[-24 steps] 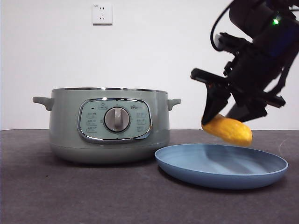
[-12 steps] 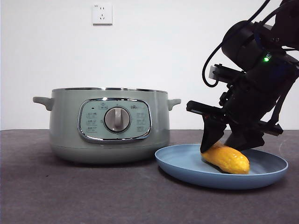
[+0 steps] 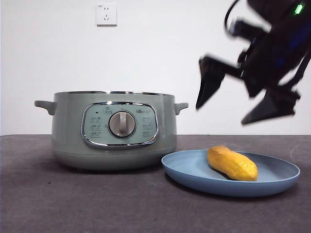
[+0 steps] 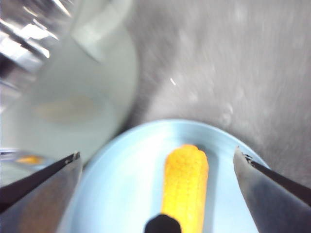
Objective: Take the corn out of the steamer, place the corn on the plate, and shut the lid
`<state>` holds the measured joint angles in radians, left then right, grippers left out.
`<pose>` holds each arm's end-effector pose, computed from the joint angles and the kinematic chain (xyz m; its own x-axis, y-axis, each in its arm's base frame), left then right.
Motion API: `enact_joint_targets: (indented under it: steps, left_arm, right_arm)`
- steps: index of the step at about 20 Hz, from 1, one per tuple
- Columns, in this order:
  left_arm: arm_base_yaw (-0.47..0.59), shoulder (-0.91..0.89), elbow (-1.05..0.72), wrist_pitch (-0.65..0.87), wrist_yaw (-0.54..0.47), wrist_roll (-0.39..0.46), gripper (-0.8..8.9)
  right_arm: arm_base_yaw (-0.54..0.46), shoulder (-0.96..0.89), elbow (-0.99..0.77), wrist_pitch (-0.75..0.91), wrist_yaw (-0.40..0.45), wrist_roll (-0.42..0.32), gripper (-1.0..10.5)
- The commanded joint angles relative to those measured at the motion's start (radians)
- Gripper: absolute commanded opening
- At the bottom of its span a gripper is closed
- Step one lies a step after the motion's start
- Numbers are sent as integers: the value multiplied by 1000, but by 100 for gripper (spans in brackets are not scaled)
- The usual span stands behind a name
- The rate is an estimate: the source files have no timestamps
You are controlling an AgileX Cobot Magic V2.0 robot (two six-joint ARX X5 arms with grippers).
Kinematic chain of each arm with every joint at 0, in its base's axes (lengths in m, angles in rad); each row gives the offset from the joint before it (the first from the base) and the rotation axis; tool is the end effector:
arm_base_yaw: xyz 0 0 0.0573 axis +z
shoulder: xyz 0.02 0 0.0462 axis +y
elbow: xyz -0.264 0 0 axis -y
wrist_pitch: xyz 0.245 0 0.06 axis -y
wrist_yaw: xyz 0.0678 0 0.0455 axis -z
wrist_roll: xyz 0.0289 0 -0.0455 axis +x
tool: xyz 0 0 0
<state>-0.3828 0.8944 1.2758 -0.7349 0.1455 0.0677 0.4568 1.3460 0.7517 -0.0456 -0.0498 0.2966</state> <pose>0.1378 -0.0600 0.4229 0.8069 -0.4812 -0.3425 0.5163 0.8563 0.0134 0.2464 0.1227 0.2157 0.6971 0.3981 -0.5964 -0.2989 0.9174 0.2629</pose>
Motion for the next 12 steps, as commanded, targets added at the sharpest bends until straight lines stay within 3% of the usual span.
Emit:
enact_joint_targets:
  steps: [1, 5, 12]
  left_arm:
    - [-2, 18, -79, 192, 19, -21, -8]
    - [-2, 121, -190, 410, 19, -23, -8]
    - [-4, 426, -193, 683, 23, -23, -8]
  right_arm:
    - [2, -129, -8, -57, 0, -24, 606]
    - [2, -367, -8, -181, -1, -25, 606]
    - [2, -663, -8, -349, -2, -25, 606]
